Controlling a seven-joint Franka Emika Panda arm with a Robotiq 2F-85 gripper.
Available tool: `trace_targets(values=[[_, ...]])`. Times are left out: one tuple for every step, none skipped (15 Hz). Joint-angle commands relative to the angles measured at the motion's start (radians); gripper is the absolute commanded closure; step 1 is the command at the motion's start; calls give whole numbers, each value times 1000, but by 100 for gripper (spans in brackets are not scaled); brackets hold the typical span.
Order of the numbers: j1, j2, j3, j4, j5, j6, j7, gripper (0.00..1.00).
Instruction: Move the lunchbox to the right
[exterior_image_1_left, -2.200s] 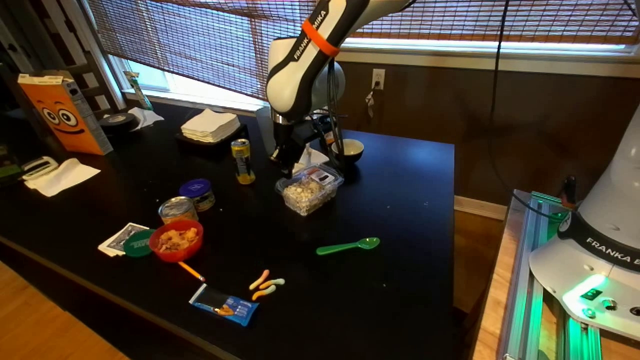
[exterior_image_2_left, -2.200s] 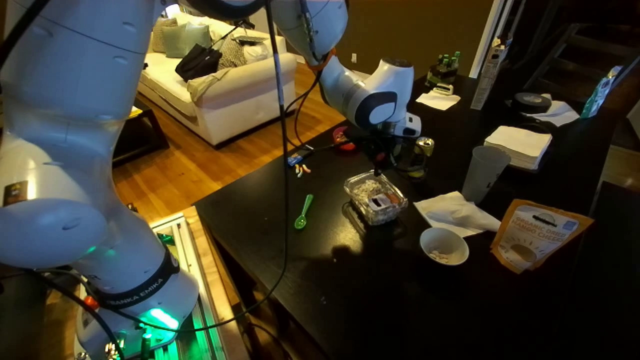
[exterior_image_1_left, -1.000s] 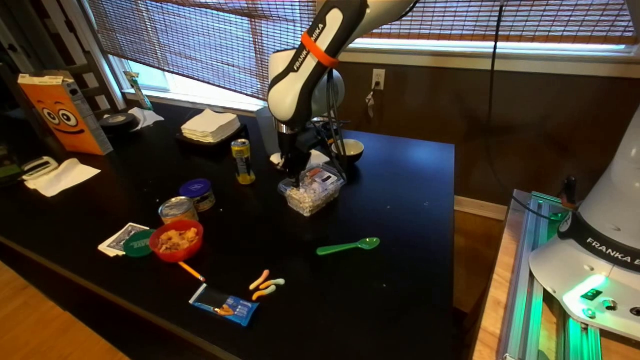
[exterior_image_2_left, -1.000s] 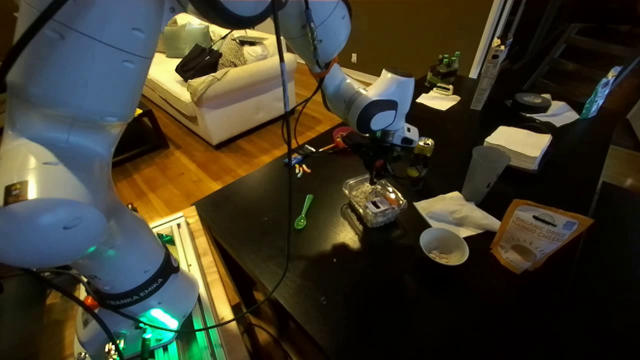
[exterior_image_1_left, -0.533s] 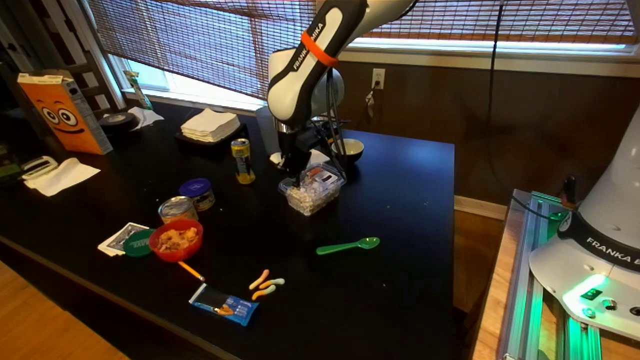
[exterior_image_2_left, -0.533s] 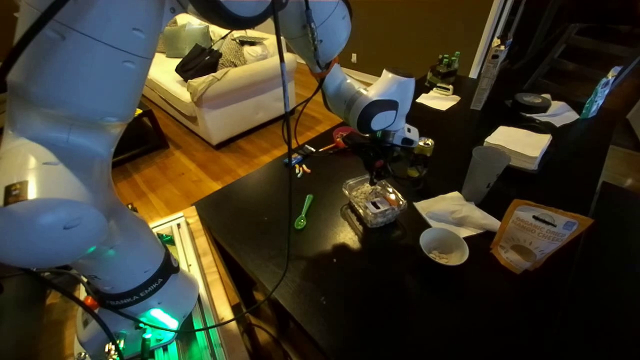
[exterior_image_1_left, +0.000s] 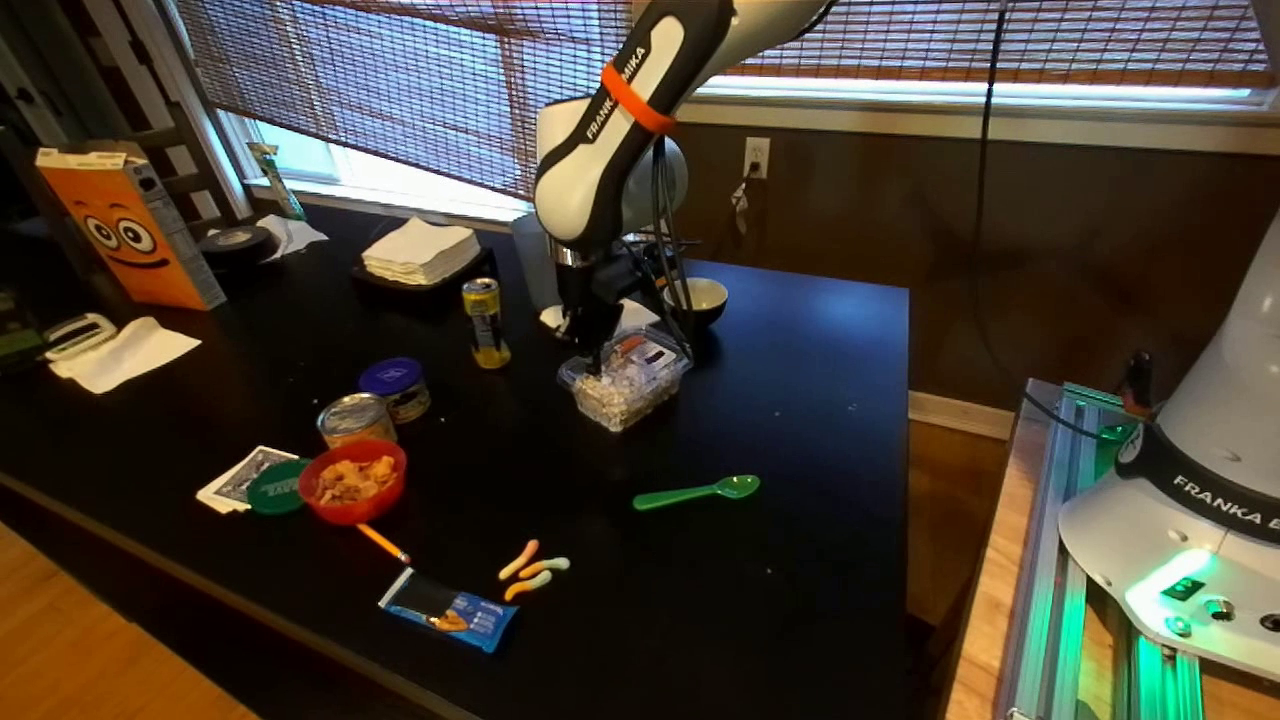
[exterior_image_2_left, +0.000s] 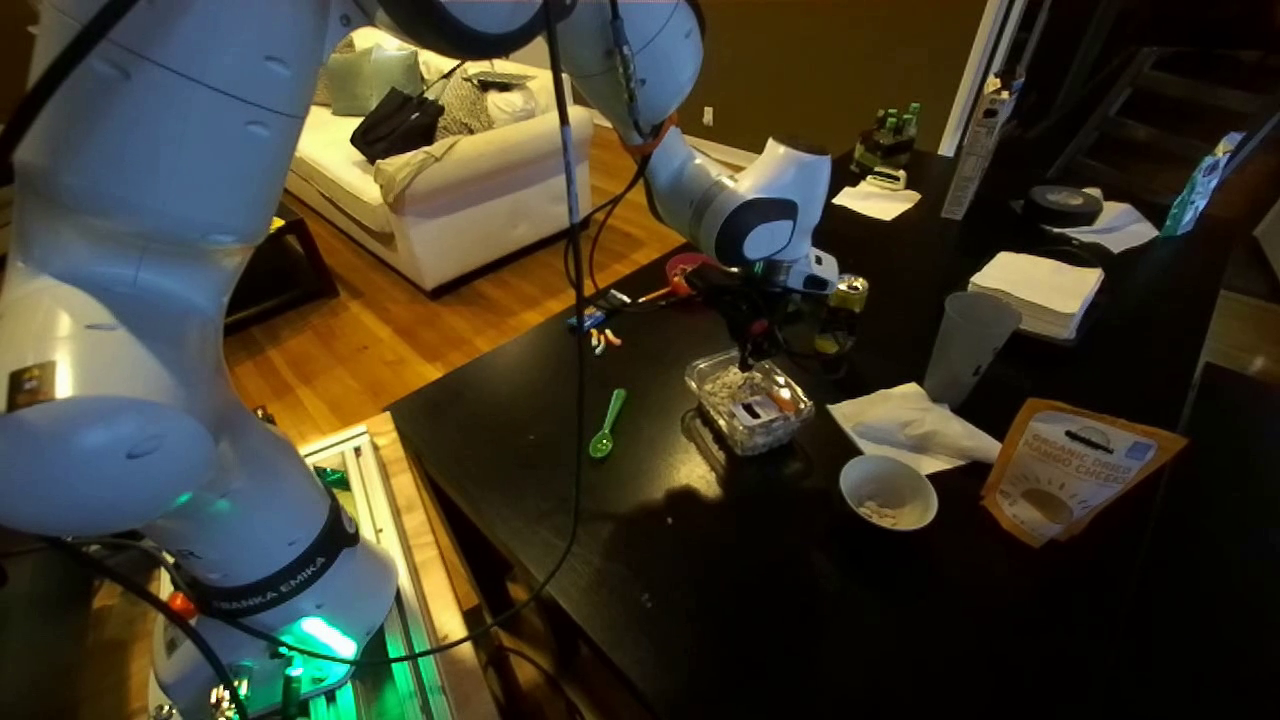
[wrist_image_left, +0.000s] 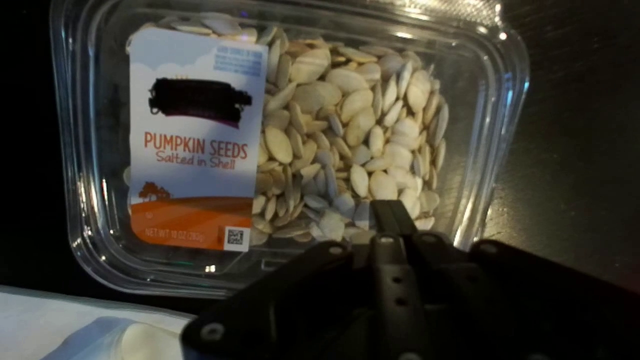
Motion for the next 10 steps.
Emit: trace_targets(values=[[11, 97, -23, 4, -37, -7, 22, 100], [7, 84, -15, 6, -30, -5, 15, 100], [-3, 58, 0, 6, -13, 0, 1, 100], [-9, 40, 9, 4, -5, 3, -6, 100], [-12, 26, 11, 3, -3, 6, -10, 100], [-13, 32, 11, 6, -4, 6, -11, 100], [-10, 50, 5, 12, -11, 4, -6, 100], [-7, 85, -3, 19, -19, -6, -1, 100], [1, 106, -16, 20, -30, -7, 12, 100], [0, 122, -20, 22, -31, -15, 15, 100]])
